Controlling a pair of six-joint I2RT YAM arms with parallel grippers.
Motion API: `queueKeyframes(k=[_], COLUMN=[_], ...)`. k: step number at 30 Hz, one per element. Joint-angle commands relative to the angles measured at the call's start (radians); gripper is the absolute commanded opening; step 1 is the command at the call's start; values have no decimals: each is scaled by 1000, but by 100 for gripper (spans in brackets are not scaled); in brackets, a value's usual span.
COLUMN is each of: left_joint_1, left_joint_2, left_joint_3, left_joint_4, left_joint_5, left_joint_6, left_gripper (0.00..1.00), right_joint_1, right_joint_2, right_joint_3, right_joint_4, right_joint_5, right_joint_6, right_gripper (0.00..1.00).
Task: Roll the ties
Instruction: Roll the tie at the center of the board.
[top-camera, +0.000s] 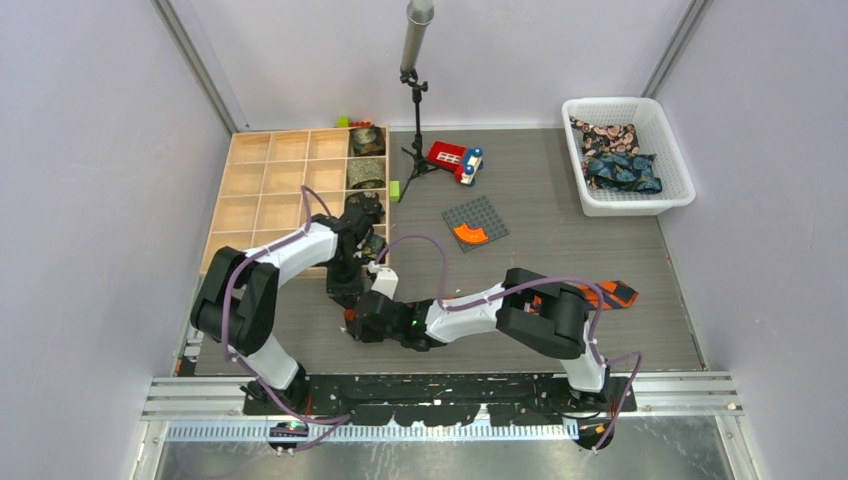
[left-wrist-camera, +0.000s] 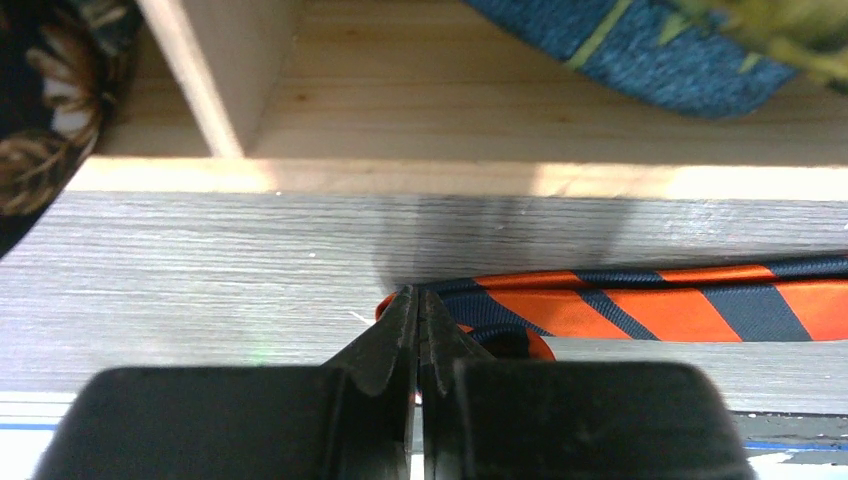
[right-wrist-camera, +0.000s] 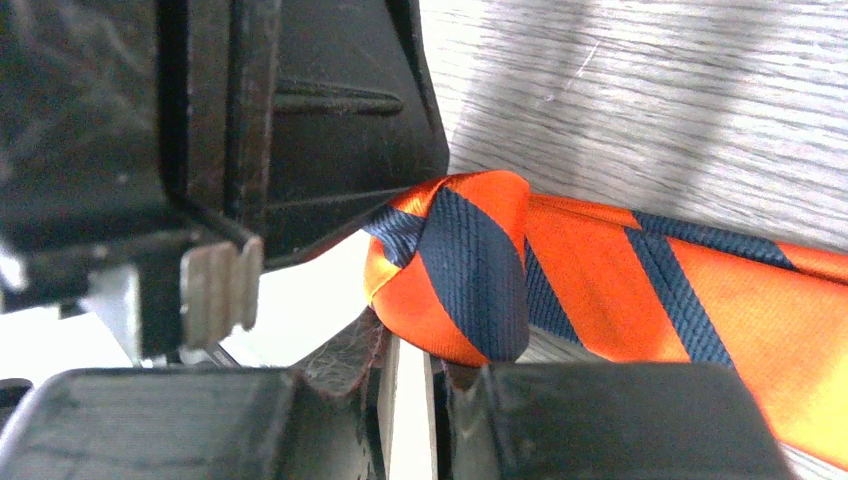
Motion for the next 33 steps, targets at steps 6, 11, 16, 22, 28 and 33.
queueKeyframes(k=[6, 11, 16, 22, 28, 33], left_joint_1=[24, 51, 64, 72, 72, 72], left_joint_2=[-80, -169, -290, -448, -553, -598], left_joint_3=[101, 98, 59, -52, -94, -120], left_joint_4=[-85, -89, -101, -95, -89, -85], left_joint_5=[-121, -139, -170, -165, -170, -166], left_joint_6=[5, 11, -31, -110, -184, -219], left_gripper=[20, 33, 44, 48, 48, 46], right_joint_1=[39, 49, 43, -17, -77, -102], right_joint_2=[-216, -292, -303, -257, -171, -119], right_joint_3=[41, 116, 182, 269, 350, 383], right_joint_4=[-167, -359, -475, -562, -612, -613], right_joint_5=[-106, -130, -75, -102, -181, -211], right_joint_6=[-192, -226, -252, -285, -325, -336], right_gripper=[26, 27, 26, 25, 21, 19])
